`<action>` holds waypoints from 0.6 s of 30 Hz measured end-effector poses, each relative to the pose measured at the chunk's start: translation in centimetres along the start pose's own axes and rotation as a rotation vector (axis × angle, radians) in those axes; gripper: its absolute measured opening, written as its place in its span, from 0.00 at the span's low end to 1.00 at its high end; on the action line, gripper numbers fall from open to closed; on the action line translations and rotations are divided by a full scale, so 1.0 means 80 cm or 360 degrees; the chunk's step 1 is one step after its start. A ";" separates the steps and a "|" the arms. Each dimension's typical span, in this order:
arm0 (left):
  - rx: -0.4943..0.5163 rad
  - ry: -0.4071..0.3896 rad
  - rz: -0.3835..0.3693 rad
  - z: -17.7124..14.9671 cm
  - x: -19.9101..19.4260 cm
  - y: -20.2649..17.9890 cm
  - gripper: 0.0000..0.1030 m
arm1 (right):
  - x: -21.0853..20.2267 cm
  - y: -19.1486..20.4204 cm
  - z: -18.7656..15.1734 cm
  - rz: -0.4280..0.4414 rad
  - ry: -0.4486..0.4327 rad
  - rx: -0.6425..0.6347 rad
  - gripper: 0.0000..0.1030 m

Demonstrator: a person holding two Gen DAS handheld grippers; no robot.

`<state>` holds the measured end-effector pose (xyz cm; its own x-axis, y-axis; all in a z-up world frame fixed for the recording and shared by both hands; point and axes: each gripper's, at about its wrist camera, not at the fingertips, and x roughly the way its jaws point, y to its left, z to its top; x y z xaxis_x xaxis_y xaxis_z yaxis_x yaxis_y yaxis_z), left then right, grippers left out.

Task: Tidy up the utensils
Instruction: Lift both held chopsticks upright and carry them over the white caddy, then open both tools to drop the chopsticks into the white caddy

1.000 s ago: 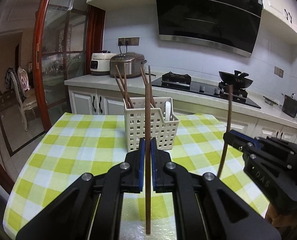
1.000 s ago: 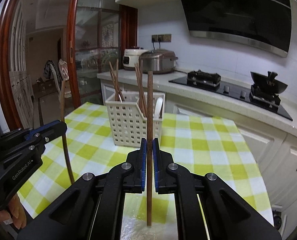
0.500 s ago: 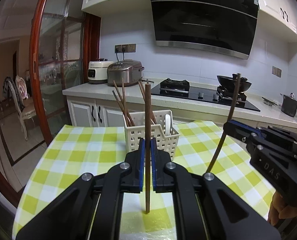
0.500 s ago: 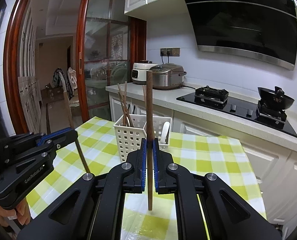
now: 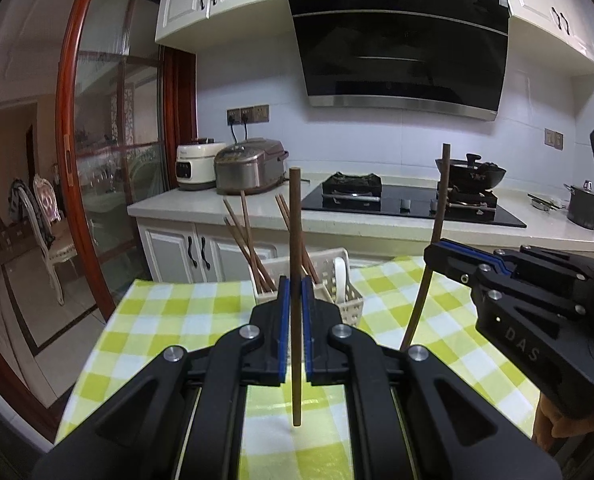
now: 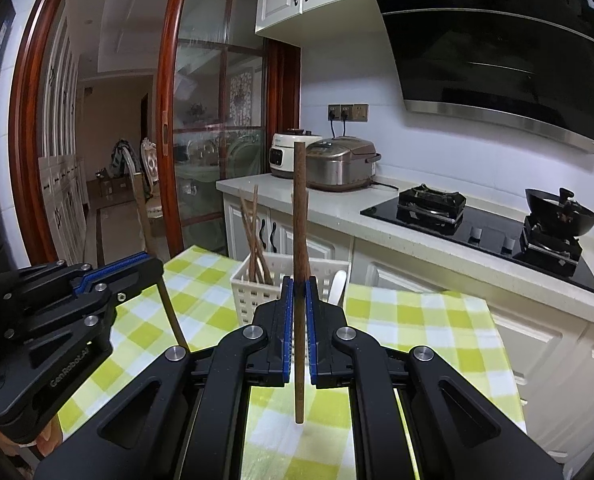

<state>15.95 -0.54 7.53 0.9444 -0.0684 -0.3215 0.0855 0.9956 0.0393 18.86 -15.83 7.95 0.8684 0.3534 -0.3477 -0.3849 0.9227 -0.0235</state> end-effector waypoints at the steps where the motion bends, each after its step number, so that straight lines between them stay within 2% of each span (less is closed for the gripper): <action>1: 0.0006 -0.0007 0.0004 0.004 0.001 0.000 0.06 | 0.002 -0.001 0.004 -0.0003 -0.0006 -0.0003 0.06; 10: 0.0048 -0.0055 0.0013 0.050 0.016 0.006 0.06 | 0.031 -0.011 0.042 0.0019 -0.0021 -0.0010 0.06; 14: -0.0002 -0.0062 -0.0054 0.088 0.025 0.020 0.06 | 0.045 -0.018 0.069 0.0068 -0.0031 -0.0002 0.06; 18: -0.0016 -0.0099 -0.0052 0.128 0.035 0.034 0.06 | 0.055 -0.024 0.095 0.0079 -0.0057 0.0006 0.06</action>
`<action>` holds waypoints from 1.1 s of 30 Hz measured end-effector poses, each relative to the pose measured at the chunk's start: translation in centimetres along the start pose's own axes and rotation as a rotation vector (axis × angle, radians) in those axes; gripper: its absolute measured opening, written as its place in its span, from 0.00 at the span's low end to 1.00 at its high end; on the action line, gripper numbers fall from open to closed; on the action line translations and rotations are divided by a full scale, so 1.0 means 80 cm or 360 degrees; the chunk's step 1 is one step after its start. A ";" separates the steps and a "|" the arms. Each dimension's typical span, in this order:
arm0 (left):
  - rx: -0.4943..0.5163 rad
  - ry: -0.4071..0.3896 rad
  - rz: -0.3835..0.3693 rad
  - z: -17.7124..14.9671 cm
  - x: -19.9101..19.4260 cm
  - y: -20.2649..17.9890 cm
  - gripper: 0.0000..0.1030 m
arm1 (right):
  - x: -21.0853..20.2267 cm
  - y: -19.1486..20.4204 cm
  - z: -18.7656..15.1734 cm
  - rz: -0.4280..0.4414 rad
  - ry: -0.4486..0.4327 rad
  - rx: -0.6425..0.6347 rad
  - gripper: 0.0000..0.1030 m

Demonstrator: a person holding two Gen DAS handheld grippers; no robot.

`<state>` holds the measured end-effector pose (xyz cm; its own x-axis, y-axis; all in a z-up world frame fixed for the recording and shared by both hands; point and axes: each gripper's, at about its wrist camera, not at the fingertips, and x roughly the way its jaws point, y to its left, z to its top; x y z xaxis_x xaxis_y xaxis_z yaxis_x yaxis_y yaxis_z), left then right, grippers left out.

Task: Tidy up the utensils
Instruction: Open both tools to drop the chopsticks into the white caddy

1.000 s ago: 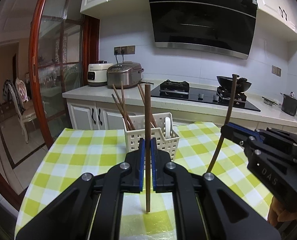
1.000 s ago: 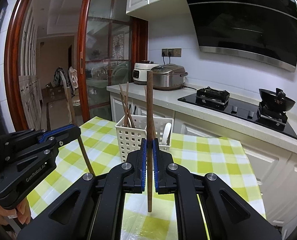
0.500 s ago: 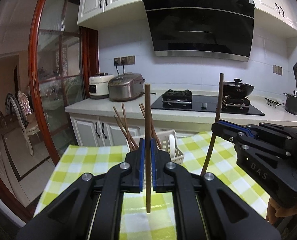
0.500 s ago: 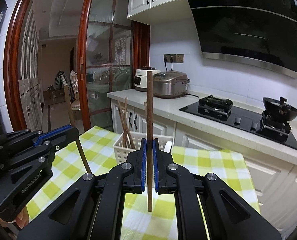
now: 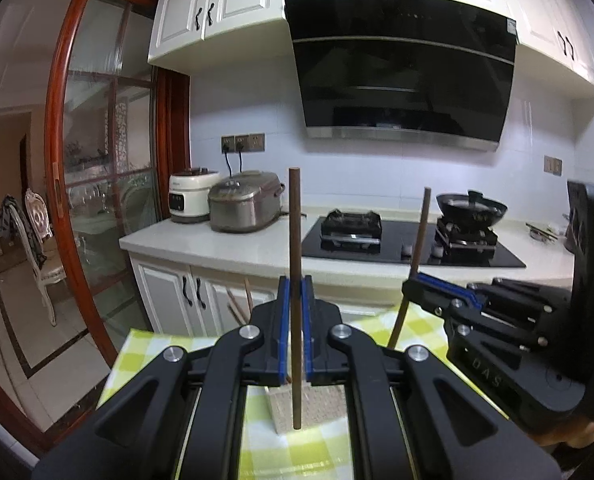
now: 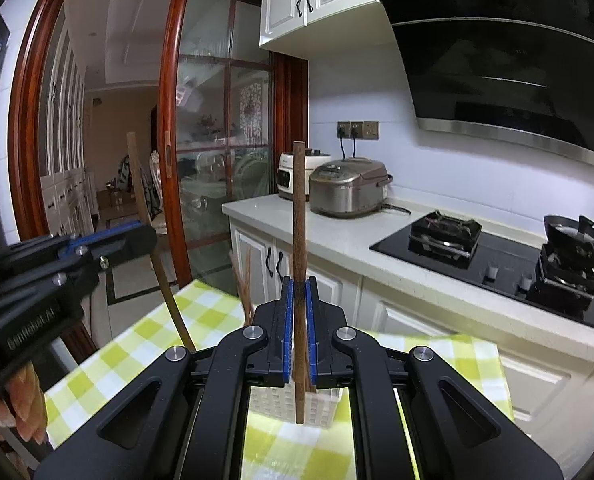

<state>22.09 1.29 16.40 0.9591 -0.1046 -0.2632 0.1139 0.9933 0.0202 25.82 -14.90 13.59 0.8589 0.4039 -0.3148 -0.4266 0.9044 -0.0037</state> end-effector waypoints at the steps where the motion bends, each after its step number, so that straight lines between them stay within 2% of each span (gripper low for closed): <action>1: 0.0000 -0.0007 0.0006 0.007 0.004 0.002 0.06 | 0.003 -0.002 0.005 0.0002 -0.0003 0.0004 0.06; 6: -0.0033 -0.0017 0.0009 0.042 0.034 0.015 0.06 | 0.032 -0.007 0.028 -0.0019 0.0008 -0.0009 0.06; 12: -0.0086 0.0019 -0.0010 0.052 0.077 0.023 0.06 | 0.069 -0.010 0.027 -0.0022 0.0087 -0.0018 0.06; 18: -0.0166 0.0140 -0.0020 0.022 0.131 0.033 0.06 | 0.111 -0.013 0.000 0.0009 0.0218 -0.0003 0.06; 24: -0.0265 0.0351 -0.0051 -0.024 0.184 0.052 0.06 | 0.148 -0.018 -0.026 0.0041 0.0352 0.0041 0.06; 33: -0.0222 0.0433 0.0033 -0.070 0.203 0.065 0.08 | 0.186 -0.025 -0.052 0.0039 0.0437 0.0122 0.08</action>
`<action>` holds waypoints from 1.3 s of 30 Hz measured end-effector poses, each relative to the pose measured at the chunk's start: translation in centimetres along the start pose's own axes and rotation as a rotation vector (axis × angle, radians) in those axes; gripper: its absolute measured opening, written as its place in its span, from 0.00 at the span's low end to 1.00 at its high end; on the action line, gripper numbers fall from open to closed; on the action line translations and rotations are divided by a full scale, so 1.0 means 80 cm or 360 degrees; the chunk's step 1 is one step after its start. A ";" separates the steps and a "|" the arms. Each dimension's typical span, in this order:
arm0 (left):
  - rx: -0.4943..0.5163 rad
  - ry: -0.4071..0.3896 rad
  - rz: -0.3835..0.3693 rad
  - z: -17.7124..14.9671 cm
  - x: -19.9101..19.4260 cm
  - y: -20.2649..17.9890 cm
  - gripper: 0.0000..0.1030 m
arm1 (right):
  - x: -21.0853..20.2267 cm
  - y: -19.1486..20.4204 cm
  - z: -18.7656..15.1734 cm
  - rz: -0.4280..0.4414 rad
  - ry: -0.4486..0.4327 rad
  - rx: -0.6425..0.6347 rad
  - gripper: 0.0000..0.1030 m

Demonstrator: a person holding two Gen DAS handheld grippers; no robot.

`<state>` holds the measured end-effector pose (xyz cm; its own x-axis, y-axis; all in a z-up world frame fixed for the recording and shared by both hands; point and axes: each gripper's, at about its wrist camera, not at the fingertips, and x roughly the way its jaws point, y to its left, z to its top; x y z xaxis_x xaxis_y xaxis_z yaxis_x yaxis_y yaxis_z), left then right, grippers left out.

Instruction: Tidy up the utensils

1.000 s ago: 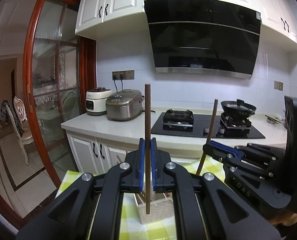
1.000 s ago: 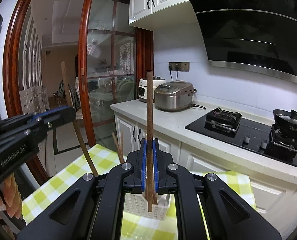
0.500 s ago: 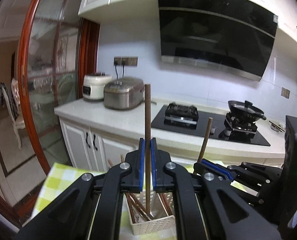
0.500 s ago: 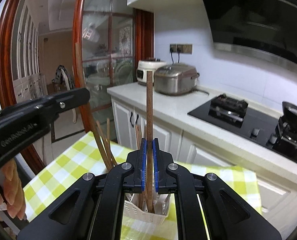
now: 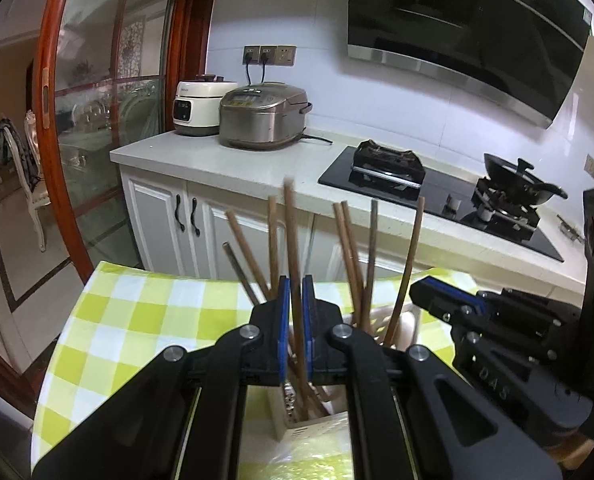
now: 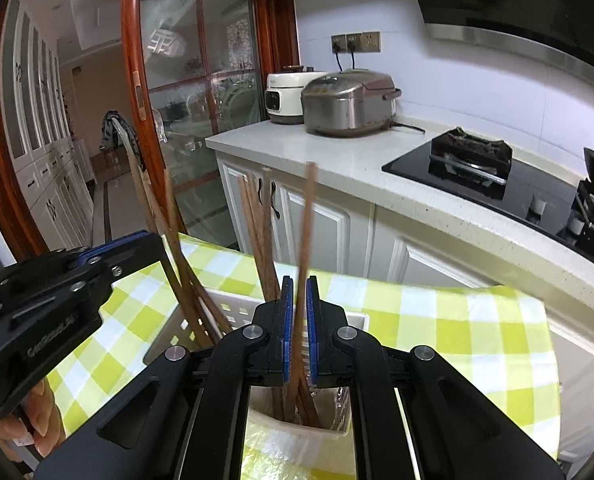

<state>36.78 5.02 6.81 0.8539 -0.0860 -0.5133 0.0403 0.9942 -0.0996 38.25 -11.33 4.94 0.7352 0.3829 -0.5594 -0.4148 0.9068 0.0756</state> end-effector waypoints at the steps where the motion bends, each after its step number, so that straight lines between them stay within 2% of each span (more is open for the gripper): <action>1: 0.0002 -0.0003 0.0010 -0.002 0.000 0.002 0.14 | 0.003 -0.001 -0.001 -0.0001 0.0003 -0.0001 0.08; 2: -0.0001 -0.0007 0.0019 -0.005 -0.002 0.003 0.20 | 0.005 -0.001 -0.002 -0.0009 0.0004 -0.0003 0.10; 4: -0.0020 -0.0034 0.0047 -0.009 -0.008 0.010 0.45 | 0.003 -0.003 -0.003 -0.0026 0.0001 0.0006 0.14; 5: -0.0030 -0.0063 0.0071 -0.011 -0.015 0.014 0.49 | 0.000 -0.005 -0.004 -0.0030 -0.0008 0.0017 0.16; 7: -0.0039 -0.0124 0.0126 -0.016 -0.033 0.020 0.67 | -0.008 -0.009 -0.003 -0.0043 -0.0030 0.0029 0.23; 8: -0.0046 -0.0153 0.0150 -0.017 -0.041 0.023 0.71 | -0.016 -0.011 -0.004 -0.0052 -0.0052 0.0037 0.28; 10: -0.0060 -0.0237 0.0211 -0.021 -0.063 0.029 0.88 | -0.030 -0.013 -0.004 -0.0059 -0.0090 0.0045 0.32; 12: -0.0063 -0.0333 0.0270 -0.024 -0.087 0.030 0.96 | -0.051 -0.011 -0.004 -0.0086 -0.0145 0.0036 0.42; 15: -0.0029 -0.0427 0.0311 -0.027 -0.121 0.027 0.95 | -0.083 -0.004 -0.008 -0.0108 -0.0237 0.0009 0.60; 18: -0.0025 -0.0473 0.0368 -0.033 -0.155 0.024 0.95 | -0.113 0.005 -0.017 -0.0130 -0.0317 -0.0024 0.70; 21: -0.0042 -0.0536 0.0372 -0.046 -0.184 0.021 0.95 | -0.143 0.012 -0.031 -0.0138 -0.0394 -0.0025 0.80; 25: -0.0050 -0.0605 0.0361 -0.069 -0.218 0.013 0.96 | -0.178 0.017 -0.057 -0.0139 -0.0478 0.0010 0.82; 29: -0.0029 -0.0622 0.0376 -0.097 -0.238 0.000 0.96 | -0.198 0.017 -0.086 -0.0119 -0.0493 0.0073 0.82; 39: 0.0180 -0.0488 0.0281 -0.155 -0.226 -0.039 0.96 | -0.200 0.012 -0.143 -0.0188 -0.0404 0.0042 0.82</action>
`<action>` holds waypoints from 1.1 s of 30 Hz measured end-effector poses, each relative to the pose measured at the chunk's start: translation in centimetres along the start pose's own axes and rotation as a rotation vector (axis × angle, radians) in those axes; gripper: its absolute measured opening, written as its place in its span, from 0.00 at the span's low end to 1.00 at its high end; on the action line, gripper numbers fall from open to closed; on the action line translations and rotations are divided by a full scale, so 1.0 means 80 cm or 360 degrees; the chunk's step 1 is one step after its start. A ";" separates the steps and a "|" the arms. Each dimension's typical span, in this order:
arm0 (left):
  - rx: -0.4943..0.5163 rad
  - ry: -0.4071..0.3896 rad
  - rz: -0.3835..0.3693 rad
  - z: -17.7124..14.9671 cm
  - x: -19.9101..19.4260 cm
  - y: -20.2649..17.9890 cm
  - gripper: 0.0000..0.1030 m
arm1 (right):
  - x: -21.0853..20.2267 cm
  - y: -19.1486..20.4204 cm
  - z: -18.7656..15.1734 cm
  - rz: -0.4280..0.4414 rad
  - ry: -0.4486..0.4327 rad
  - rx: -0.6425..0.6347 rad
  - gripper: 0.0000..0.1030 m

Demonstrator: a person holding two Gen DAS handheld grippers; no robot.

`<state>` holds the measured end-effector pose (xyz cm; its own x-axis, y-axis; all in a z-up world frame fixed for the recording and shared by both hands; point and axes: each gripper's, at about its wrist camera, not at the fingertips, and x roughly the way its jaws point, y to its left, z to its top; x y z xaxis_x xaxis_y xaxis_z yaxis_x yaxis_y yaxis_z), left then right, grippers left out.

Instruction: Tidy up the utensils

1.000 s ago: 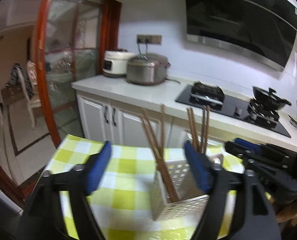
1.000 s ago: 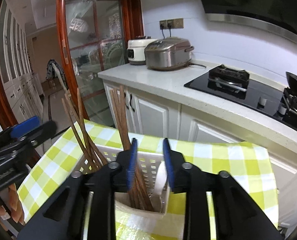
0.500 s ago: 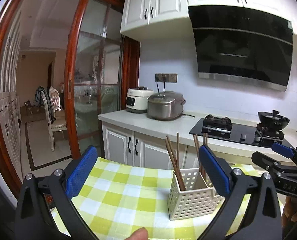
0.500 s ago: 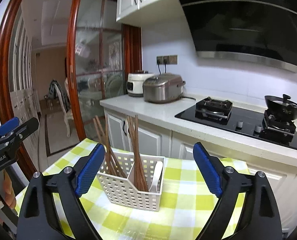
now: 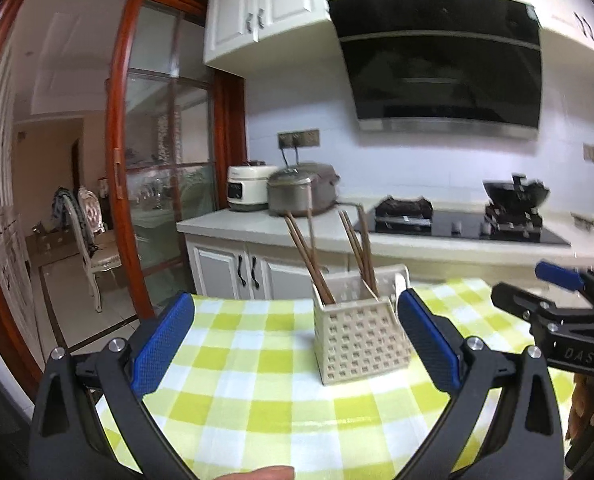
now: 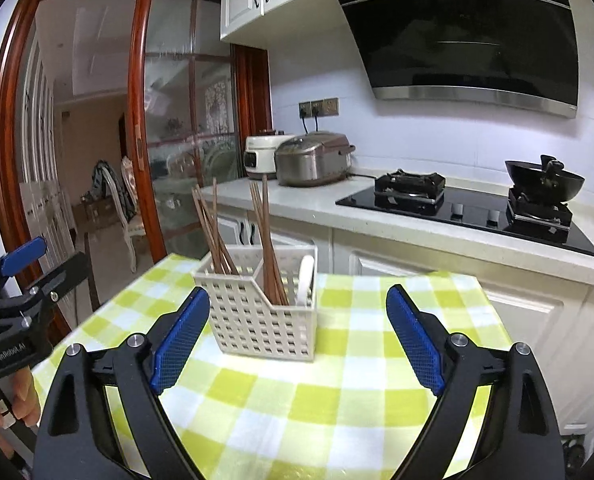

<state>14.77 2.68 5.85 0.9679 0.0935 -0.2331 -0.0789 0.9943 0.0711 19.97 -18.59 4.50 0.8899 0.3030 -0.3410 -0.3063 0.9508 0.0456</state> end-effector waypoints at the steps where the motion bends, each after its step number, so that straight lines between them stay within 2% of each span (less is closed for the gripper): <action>1: 0.0017 0.0016 -0.0006 -0.005 0.001 -0.003 0.96 | -0.001 0.000 -0.004 -0.0004 0.0006 -0.0012 0.82; 6: 0.0016 0.0061 -0.0051 -0.018 0.007 -0.005 0.96 | -0.006 -0.005 -0.013 -0.0008 0.0008 -0.0024 0.82; 12: 0.0025 0.0047 -0.0069 -0.017 0.006 -0.007 0.96 | -0.013 0.000 -0.011 0.0020 -0.0009 -0.0049 0.82; 18: -0.0011 0.0058 -0.0061 -0.018 0.006 -0.006 0.96 | -0.015 0.005 -0.010 0.0022 -0.0014 -0.0074 0.82; 27: -0.0091 0.0084 -0.0140 -0.019 0.011 0.005 0.96 | -0.014 0.006 -0.011 0.0039 -0.0016 -0.0063 0.82; 33: -0.0098 0.0088 -0.0141 -0.019 0.012 0.005 0.96 | -0.013 0.006 -0.011 0.0040 -0.0017 -0.0060 0.82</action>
<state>15.30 3.25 4.16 0.9573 0.0063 -0.2890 -0.0101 0.9999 -0.0116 18.58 -18.51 4.09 0.8852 0.3277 -0.3301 -0.3409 0.9399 0.0186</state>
